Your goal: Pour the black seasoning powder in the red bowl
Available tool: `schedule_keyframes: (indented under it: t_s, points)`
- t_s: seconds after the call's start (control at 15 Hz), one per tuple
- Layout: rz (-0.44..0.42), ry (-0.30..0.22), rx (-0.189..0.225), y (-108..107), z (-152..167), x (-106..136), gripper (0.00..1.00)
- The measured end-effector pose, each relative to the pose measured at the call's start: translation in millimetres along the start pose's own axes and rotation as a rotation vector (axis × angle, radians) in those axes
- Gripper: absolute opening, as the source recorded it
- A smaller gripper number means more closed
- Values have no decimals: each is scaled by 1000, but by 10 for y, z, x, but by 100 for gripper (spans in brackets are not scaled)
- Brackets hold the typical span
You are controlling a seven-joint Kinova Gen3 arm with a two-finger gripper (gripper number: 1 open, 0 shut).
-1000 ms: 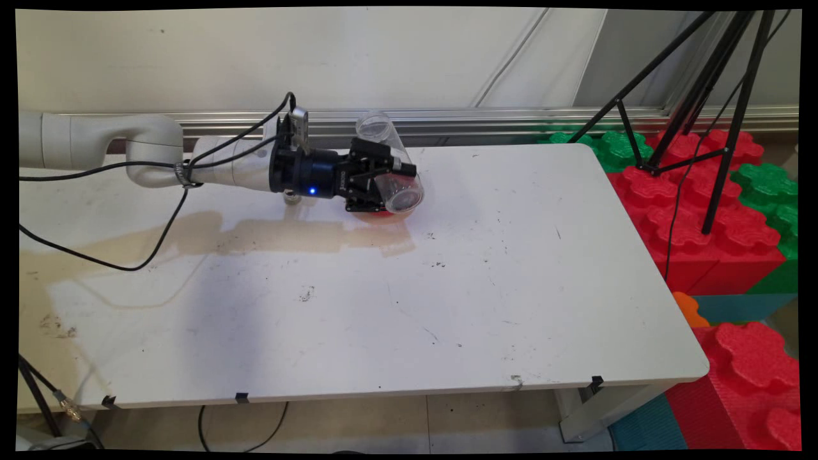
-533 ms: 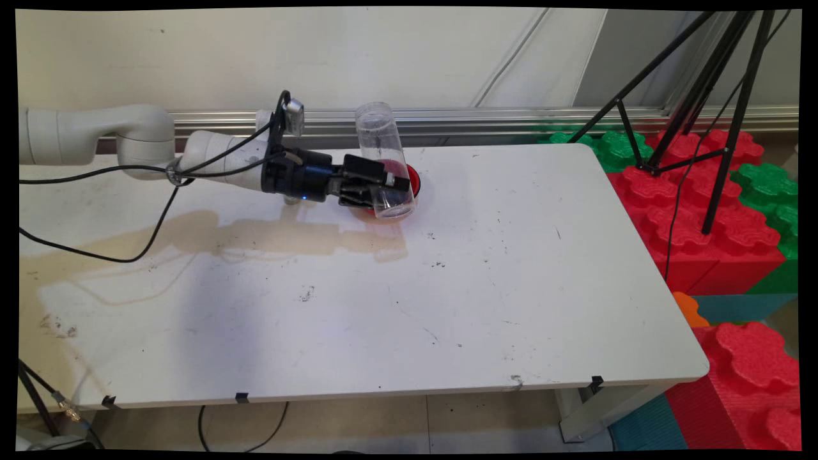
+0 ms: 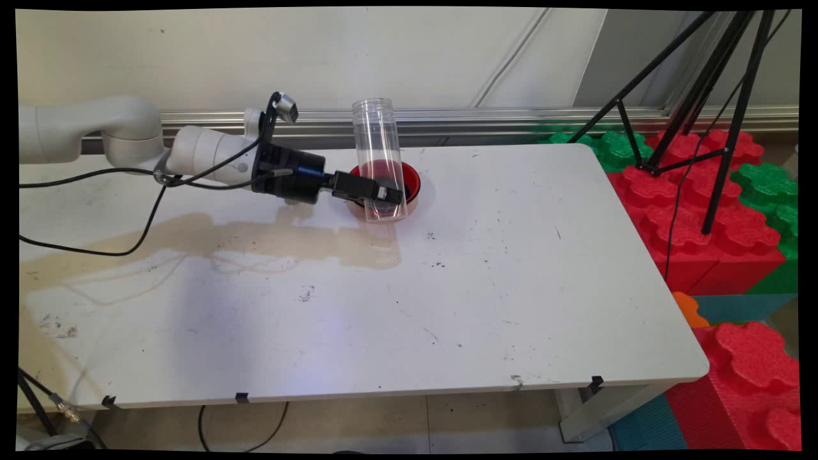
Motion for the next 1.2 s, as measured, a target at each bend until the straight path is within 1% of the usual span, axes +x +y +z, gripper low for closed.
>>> schedule_keyframes:
  t_s: [0.13, 0.4, 0.6, 0.8, 1.0, 1.2]
  points:
    - [76, -7, 6, 38, -25, -16, 0]
    - [259, -22, 21, 130, -83, -84, 0]
    - [395, -45, 31, 182, -110, -188, 0]
    - [504, -71, 39, 213, -113, -322, 0]
    - [580, -92, 43, 212, -93, -450, 0]
    - [637, -114, 46, 187, -61, -577, 0]
